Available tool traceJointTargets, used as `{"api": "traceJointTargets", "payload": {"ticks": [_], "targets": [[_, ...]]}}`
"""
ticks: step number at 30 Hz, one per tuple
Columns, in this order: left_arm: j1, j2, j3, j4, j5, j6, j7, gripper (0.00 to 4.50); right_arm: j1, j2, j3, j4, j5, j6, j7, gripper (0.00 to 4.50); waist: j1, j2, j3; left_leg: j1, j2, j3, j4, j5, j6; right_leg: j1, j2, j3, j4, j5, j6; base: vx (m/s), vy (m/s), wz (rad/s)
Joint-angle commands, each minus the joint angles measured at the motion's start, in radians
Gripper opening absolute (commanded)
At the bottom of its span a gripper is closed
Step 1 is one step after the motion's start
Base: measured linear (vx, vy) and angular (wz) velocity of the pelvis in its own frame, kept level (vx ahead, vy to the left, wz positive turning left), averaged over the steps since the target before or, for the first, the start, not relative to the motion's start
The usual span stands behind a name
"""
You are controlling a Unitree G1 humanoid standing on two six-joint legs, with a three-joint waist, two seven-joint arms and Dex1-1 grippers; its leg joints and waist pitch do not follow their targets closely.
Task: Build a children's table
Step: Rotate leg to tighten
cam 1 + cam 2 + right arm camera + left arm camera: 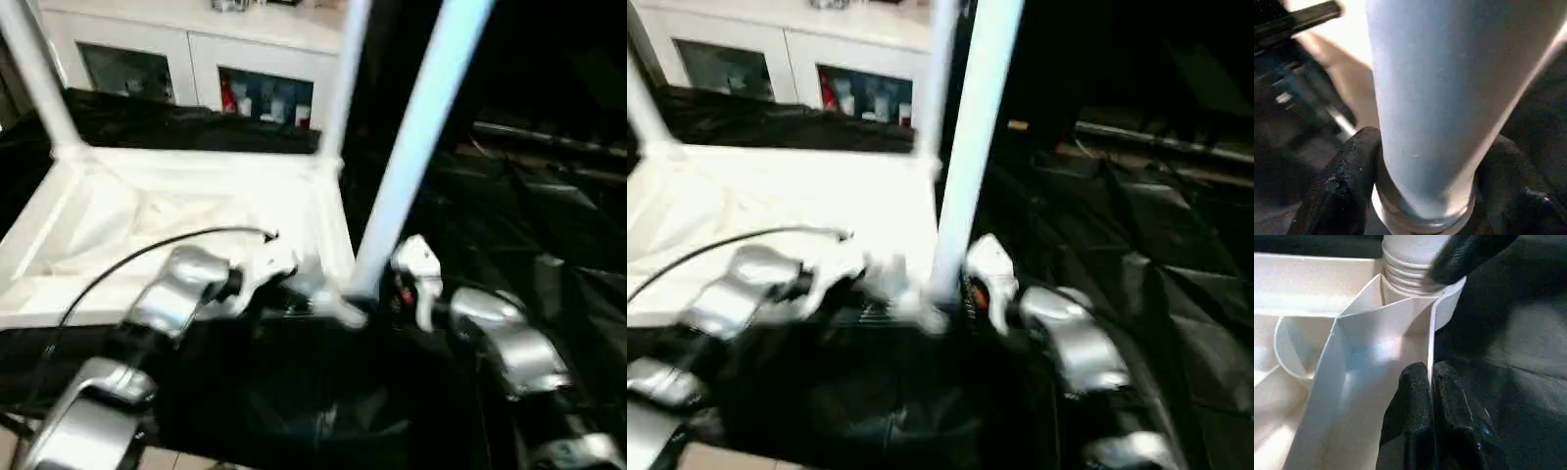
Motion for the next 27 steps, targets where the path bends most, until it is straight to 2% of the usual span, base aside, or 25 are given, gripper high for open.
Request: {"api": "traceJointTargets", "payload": {"ticks": [1,2,3,4,5,6,7,8,9,10,11,12,14,15,16,17,18,20,22,24,25,26,27], "targets": [[-0.029,-0.091,0.008,0.042,0.011,0.049,0.160,0.00,-0.001,0.104,0.026,0.082,-0.016,0.057,-0.139,2.58,-0.002,0.001,-0.041,0.006,0.026,-0.005,-0.076,-0.254,-0.027,0.025,-0.064,0.037,-0.085,-0.283,-0.155,0.000,0.000,0.00],[-0.034,-0.113,0.009,0.050,0.015,0.065,0.194,0.00,-0.005,0.131,0.018,0.096,-0.016,0.066,-0.178,2.58,-0.004,0.002,-0.038,0.009,0.025,-0.005,-0.077,-0.266,-0.031,0.020,-0.063,0.038,-0.087,-0.296,-0.154,0.000,0.000,0.00],[-0.037,-0.131,0.009,0.054,0.017,0.077,0.216,0.00,-0.011,0.153,0.011,0.110,-0.016,0.073,-0.212,2.57,-0.007,0.000,-0.039,0.009,0.024,-0.009,-0.079,-0.296,-0.040,0.022,-0.067,0.036,-0.094,-0.358,-0.140,0.000,0.000,0.00],[-0.041,-0.148,0.009,0.059,0.018,0.088,0.236,0.00,-0.018,0.174,0.005,0.123,-0.017,0.078,-0.246,2.57,-0.007,0.001,-0.040,0.010,0.025,-0.009,-0.078,-0.295,-0.040,0.021,-0.068,0.037,-0.095,-0.355,-0.138,0.000,0.000,0.00],[-0.048,-0.184,0.015,0.069,0.016,0.109,0.277,0.00,-0.042,0.210,-0.005,0.161,-0.024,0.082,-0.311,2.57,-0.009,0.010,-0.040,0.012,0.025,-0.009,-0.079,-0.300,-0.041,0.017,-0.066,0.038,-0.095,-0.338,-0.139,0.000,0.000,0.00],[-0.048,-0.184,0.015,0.069,0.016,0.109,0.277,0.00,-0.042,0.210,-0.005,0.161,-0.024,0.082,-0.311,2.57,-0.014,0.007,-0.037,0.012,0.024,-0.007,-0.079,-0.311,-0.043,0.013,-0.063,0.039,-0.097,-0.340,-0.140,0.000,0.000,0.00],[-0.060,-0.222,0.020,0.088,0.021,0.127,0.332,0.00,-0.077,0.251,-0.017,0.215,-0.043,0.076,-0.386,2.57,-0.016,0.006,-0.039,0.010,0.023,-0.009,-0.080,-0.325,-0.044,0.016,-0.064,0.038,-0.098,-0.362,-0.132,0.000,0.000,0.00],[-0.066,-0.235,0.021,0.098,0.025,0.129,0.355,0.00,-0.091,0.265,-0.021,0.234,-0.049,0.073,-0.409,2.57,-0.016,0.017,-0.039,0.012,0.022,-0.010,-0.080,-0.331,-0.050,0.013,-0.064,0.039,-0.098,-0.367,-0.131,0.000,0.000,0.00],[-0.066,-0.235,0.021,0.098,0.025,0.129,0.355,0.00,-0.091,0.265,-0.021,0.234,-0.049,0.073,-0.409,2.57,-0.018,0.010,-0.040,0.011,0.021,-0.011,-0.079,-0.335,-0.048,0.015,-0.062,0.037,-0.102,-0.373,-0.123,0.000,0.000,0.00],[-0.074,-0.249,0.024,0.115,0.031,0.126,0.379,0.00,-0.108,0.282,-0.027,0.255,-0.057,0.066,-0.430,2.57,-0.015,0.010,-0.040,0.012,0.020,-0.010,-0.079,-0.332,-0.044,0.016,-0.063,0.038,-0.103,-0.369,-0.120,0.000,0.000,0.00],[-0.078,-0.252,0.024,0.121,0.034,0.122,0.380,0.00,-0.116,0.288,-0.029,0.258,-0.059,0.059,-0.428,2.57,-0.016,0.020,-0.040,0.016,0.020,-0.008,-0.078,-0.347,-0.043,0.009,-0.061,0.041,-0.107,-0.354,-0.122,0.000,0.000,0.00],[-0.078,-0.250,0.018,0.117,0.035,0.116,0.358,0.00,-0.118,0.287,-0.030,0.247,-0.055,0.048,-0.406,2.92,-0.016,0.021,-0.040,0.007,0.018,-0.012,-0.082,-0.343,-0.039,0.019,-0.061,0.038,-0.103,-0.354,-0.119,0.000,0.000,0.00],[-0.077,-0.248,0.016,0.114,0.035,0.112,0.349,0.00,-0.116,0.286,-0.031,0.242,-0.051,0.046,-0.395,2.92,-0.014,0.018,-0.043,0.007,0.019,-0.010,-0.080,-0.328,-0.032,0.019,-0.061,0.039,-0.102,-0.337,-0.115,0.000,0.000,0.00],[-0.069,-0.240,0.009,0.098,0.034,0.108,0.319,0.00,-0.108,0.278,-0.033,0.225,-0.041,0.050,-0.368,3.13,-0.014,0.020,-0.042,0.007,0.020,-0.009,-0.080,-0.320,-0.025,0.018,-0.060,0.040,-0.102,-0.320,-0.122,0.000,0.000,0.00],[-0.053,-0.220,-0.003,0.071,0.028,0.092,0.270,0.00,-0.093,0.258,-0.029,0.197,-0.029,0.061,-0.321,3.28,-0.012,0.015,-0.043,0.004,0.020,-0.009,-0.081,-0.310,-0.018,0.021,-0.061,0.039,-0.101,-0.320,-0.121,0.000,0.000,0.00],[-0.053,-0.220,-0.003,0.071,0.028,0.092,0.270,0.00,-0.093,0.258,-0.029,0.197,-0.029,0.061,-0.321,3.28,-0.012,0.017,-0.043,0.002,0.021,-0.009,-0.081,-0.305,-0.015,0.023,-0.062,0.039,-0.101,-0.312,-0.121,0.000,0.000,0.00],[-0.042,-0.203,-0.010,0.055,0.022,0.078,0.233,0.00,-0.082,0.233,-0.012,0.172,-0.028,0.062,-0.276,3.37,-0.013,0.011,-0.044,0.002,0.022,-0.008,-0.081,-0.295,-0.013,0.023,-0.061,0.039,-0.100,-0.299,-0.121,0.000,0.000,0.00],[-0.034,-0.190,-0.015,0.044,0.019,0.061,0.205,0.00,-0.075,0.213,0.002,0.157,-0.030,0.058,-0.241,3.61,-0.010,0.014,-0.046,-0.001,0.023,-0.008,-0.080,-0.259,-0.001,0.028,-0.061,0.038,-0.094,-0.241,-0.136,0.000,0.000,0.00],[-0.015,-0.154,-0.021,0.022,0.006,0.018,0.137,0.00,-0.052,0.152,0.036,0.114,-0.029,0.042,-0.139,3.61,-0.008,0.012,-0.046,0.000,0.022,-0.006,-0.078,-0.236,0.008,0.030,-0.060,0.037,-0.093,-0.210,-0.142,0.000,0.000,0.00],[0.002,-0.116,-0.023,-0.001,-0.017,-0.006,0.051,0.00,-0.023,0.084,0.064,0.059,-0.014,0.032,-0.025,3.61,-0.007,0.027,-0.046,0.000,0.023,-0.005,-0.077,-0.223,0.015,0.030,-0.060,0.038,-0.090,-0.179,-0.149,0.000,0.000,0.00],[0.006,-0.097,-0.029,-0.011,-0.020,-0.009,0.014,0.00,-0.010,0.050,0.075,0.032,-0.008,0.024,0.022,3.61,-0.009,0.021,-0.046,-0.002,0.023,-0.005,-0.076,-0.223,0.021,0.036,-0.058,0.037,-0.088,-0.162,-0.155,0.000,0.000,0.00],[0.004,-0.070,-0.036,-0.017,-0.017,-0.016,-0.034,0.00,0.011,-0.005,0.082,-0.024,0.014,0.029,0.112,3.61,-0.009,0.021,-0.048,-0.002,0.023,-0.003,-0.073,-0.211,0.029,0.036,-0.057,0.038,-0.086,-0.137,-0.161,0.000,0.000,0.00],[0.004,-0.068,-0.036,-0.016,-0.016,-0.017,-0.036,0.00,0.013,-0.009,0.083,-0.028,0.016,0.030,0.118,3.61,-0.008,0.024,-0.049,-0.003,0.022,-0.003,-0.072,-0.197,0.034,0.038,-0.057,0.038,-0.081,-0.110,-0.173,0.000,0.000,0.00]]}}
